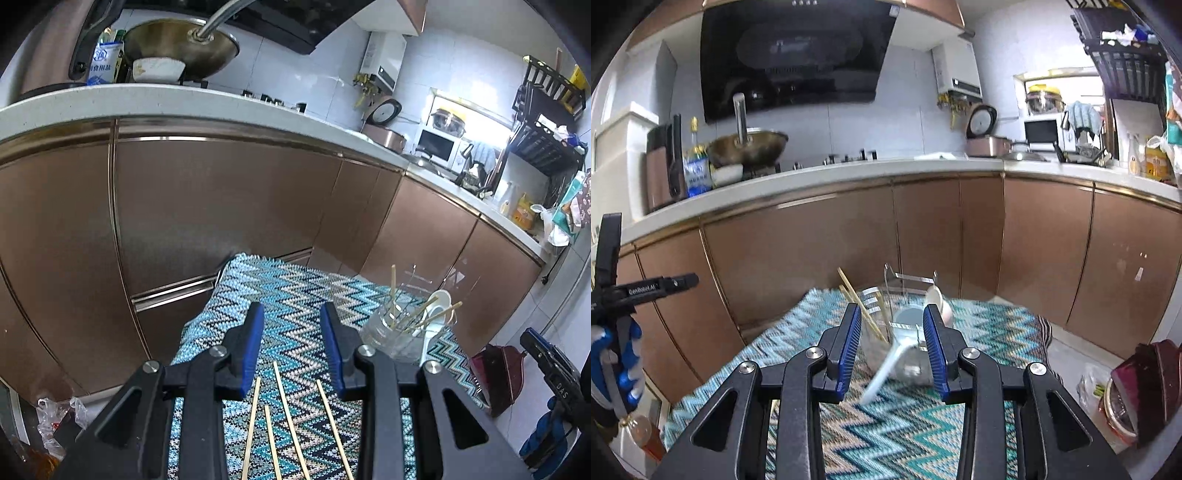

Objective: Organize utensils
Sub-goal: 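Withdraw both open tools from the holder, then grasp the white spoon leaning out of the holder with left tool, then lift the spoon with left tool and stand it upright in the holder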

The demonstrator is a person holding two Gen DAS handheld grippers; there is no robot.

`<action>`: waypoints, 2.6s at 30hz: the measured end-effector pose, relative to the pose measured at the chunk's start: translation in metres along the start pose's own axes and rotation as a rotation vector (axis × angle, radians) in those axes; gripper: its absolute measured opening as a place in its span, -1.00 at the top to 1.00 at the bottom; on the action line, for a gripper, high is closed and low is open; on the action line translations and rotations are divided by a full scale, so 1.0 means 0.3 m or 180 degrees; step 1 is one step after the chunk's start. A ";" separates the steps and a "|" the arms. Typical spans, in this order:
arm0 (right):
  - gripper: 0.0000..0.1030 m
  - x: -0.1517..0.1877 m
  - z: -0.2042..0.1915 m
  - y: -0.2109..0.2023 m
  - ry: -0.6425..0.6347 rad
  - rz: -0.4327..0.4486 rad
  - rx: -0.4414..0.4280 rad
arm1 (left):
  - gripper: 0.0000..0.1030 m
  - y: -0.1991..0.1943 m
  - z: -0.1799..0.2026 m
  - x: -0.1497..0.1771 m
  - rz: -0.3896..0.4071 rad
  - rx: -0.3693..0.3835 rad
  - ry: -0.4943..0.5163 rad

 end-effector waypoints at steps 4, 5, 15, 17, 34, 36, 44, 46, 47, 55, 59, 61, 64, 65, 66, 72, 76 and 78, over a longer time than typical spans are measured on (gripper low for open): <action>0.49 0.021 0.029 0.037 -0.0166 -0.0264 -0.0003 | 0.42 0.061 0.025 0.021 -0.0104 0.0027 0.0035; 0.49 0.026 0.028 0.048 -0.0232 -0.0333 -0.0038 | 0.42 0.079 0.031 0.024 -0.0125 0.0040 0.0038; 0.61 0.109 0.002 0.281 -0.1180 -0.1079 -0.0125 | 0.42 0.281 0.107 0.060 -0.0363 0.0181 0.0066; 0.63 0.115 0.020 0.321 -0.1146 -0.1078 -0.0109 | 0.42 0.320 0.113 0.064 -0.0381 0.0186 0.0062; 0.62 0.189 0.182 0.370 -0.0121 -0.0853 -0.0315 | 0.41 0.377 0.324 0.012 -0.0455 0.0884 0.0618; 0.62 0.204 0.200 0.364 -0.0026 -0.0830 -0.0317 | 0.41 0.351 0.370 -0.051 -0.0418 0.1140 0.0752; 0.62 0.249 0.286 0.330 0.0394 -0.0717 -0.0335 | 0.41 0.404 0.719 -0.214 -0.0950 0.2219 0.1908; 0.62 0.254 0.310 0.321 0.0489 -0.0683 -0.0327 | 0.41 0.463 0.785 -0.200 -0.1127 0.2278 0.2097; 0.62 0.258 0.324 0.317 0.0525 -0.0672 -0.0319 | 0.41 0.493 0.809 -0.187 -0.1248 0.2346 0.2147; 0.61 0.243 0.415 0.286 0.0702 -0.0551 -0.0261 | 0.43 0.675 0.856 -0.103 -0.1694 0.2353 0.2409; 0.60 0.234 0.427 0.286 0.0736 -0.0521 -0.0281 | 0.43 0.701 0.844 -0.078 -0.1803 0.2367 0.2508; 0.59 0.238 0.422 0.294 0.0731 -0.0544 -0.0288 | 0.43 0.707 0.853 -0.073 -0.1851 0.2376 0.2563; 0.58 0.242 0.416 0.298 0.0729 -0.0549 -0.0302 | 0.44 0.704 0.866 -0.067 -0.1916 0.2376 0.2660; 0.58 0.241 0.414 0.299 0.0730 -0.0546 -0.0306 | 0.44 0.707 0.869 -0.061 -0.1947 0.2371 0.2694; 0.57 0.241 0.413 0.298 0.0728 -0.0543 -0.0304 | 0.47 0.711 0.871 -0.053 -0.1975 0.2350 0.2733; 0.49 0.248 0.426 0.299 0.0740 -0.0559 -0.0278 | 0.75 0.735 0.885 -0.019 -0.2103 0.2342 0.2838; 0.48 0.258 0.436 0.296 0.0758 -0.0567 -0.0271 | 0.81 0.736 0.891 0.001 -0.2148 0.2338 0.2927; 0.47 0.262 0.447 0.294 0.0782 -0.0565 -0.0261 | 0.83 0.737 0.892 0.001 -0.2143 0.2342 0.2942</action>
Point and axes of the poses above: each gripper's, at about its wrist camera, not at the fingertips, and y roughly the way its jaws point, z to its right, x to its underside, the point moved 10 cm from there along y, roughly the way its jaws point, and after that the axes turned 13 degrees about y, right-handed, at the moved point
